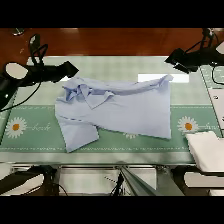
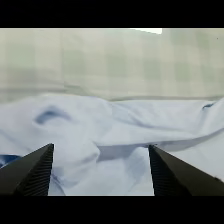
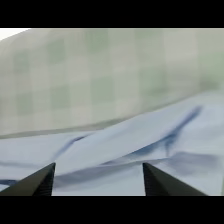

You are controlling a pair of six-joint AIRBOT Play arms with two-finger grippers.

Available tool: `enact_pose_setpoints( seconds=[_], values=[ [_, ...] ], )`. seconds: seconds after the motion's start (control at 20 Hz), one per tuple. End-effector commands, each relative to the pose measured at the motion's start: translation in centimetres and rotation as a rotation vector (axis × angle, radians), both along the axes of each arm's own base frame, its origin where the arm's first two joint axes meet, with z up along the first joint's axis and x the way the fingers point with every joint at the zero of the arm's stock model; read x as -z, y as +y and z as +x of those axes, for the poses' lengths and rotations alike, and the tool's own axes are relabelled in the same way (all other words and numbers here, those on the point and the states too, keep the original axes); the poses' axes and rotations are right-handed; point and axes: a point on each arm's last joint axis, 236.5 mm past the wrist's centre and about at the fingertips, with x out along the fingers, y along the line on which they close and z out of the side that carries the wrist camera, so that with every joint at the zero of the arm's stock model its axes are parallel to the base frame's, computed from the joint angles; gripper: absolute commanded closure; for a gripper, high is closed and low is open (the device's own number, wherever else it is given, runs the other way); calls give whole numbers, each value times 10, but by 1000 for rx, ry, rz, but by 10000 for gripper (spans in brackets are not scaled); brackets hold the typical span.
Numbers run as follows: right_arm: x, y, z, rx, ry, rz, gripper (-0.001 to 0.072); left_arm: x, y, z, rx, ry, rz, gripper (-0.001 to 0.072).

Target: Fold the shirts.

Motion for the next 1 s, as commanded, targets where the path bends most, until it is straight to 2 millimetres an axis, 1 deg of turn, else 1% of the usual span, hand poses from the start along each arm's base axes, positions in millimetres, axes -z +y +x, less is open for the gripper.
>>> enact_pose_setpoints(
  seconds=[0.0,0.05,0.1,0.15,0.2,0.25,0.3,0.35,0.4,0.45,0.5,0.55,0.6,0.65,0.7,0.8,0.95],
  values=[
    [12,-16,-16,-106,97,-53,81,21,30,-24,60,150,69,2],
    [8,-35,-35,-126,135,-101,81,26,57,-37,47,211,100,2],
    [4,-59,-56,-130,176,-156,81,30,84,-48,19,261,113,2],
    [0,-82,-73,-102,196,-195,82,35,108,-64,10,306,113,3],
    [-3,-102,-88,-44,191,-202,83,43,127,-80,-3,355,103,3],
    [-2,-111,-102,15,166,-173,83,57,145,-100,-41,426,69,3],
    [2,-111,-116,65,124,-123,83,74,158,-122,-84,500,26,3],
    [11,-103,-130,98,87,-69,82,90,164,-139,-128,556,-28,3],
    [25,-87,-149,117,64,-6,83,102,165,-150,-178,587,-109,3],
    [39,-67,-168,106,56,43,82,109,162,-152,-220,575,-210,3],
    [56,-46,-189,95,67,94,83,109,156,-149,-239,537,-301,3],
    [69,-30,-207,99,87,142,83,110,152,-147,-251,505,-372,3],
    [82,-17,-224,106,109,182,83,116,150,-149,-260,501,-399,3],
    [91,-7,-235,112,120,213,83,124,148,-152,-268,517,-402,3],
    [98,1,-245,118,130,239,83,131,145,-156,-259,528,-408,3],
    [106,9,-257,117,146,259,83,141,136,-159,-219,537,-415,3],
    [105,16,-261,108,162,289,84,142,116,-149,-145,505,-445,3]
  ],
)
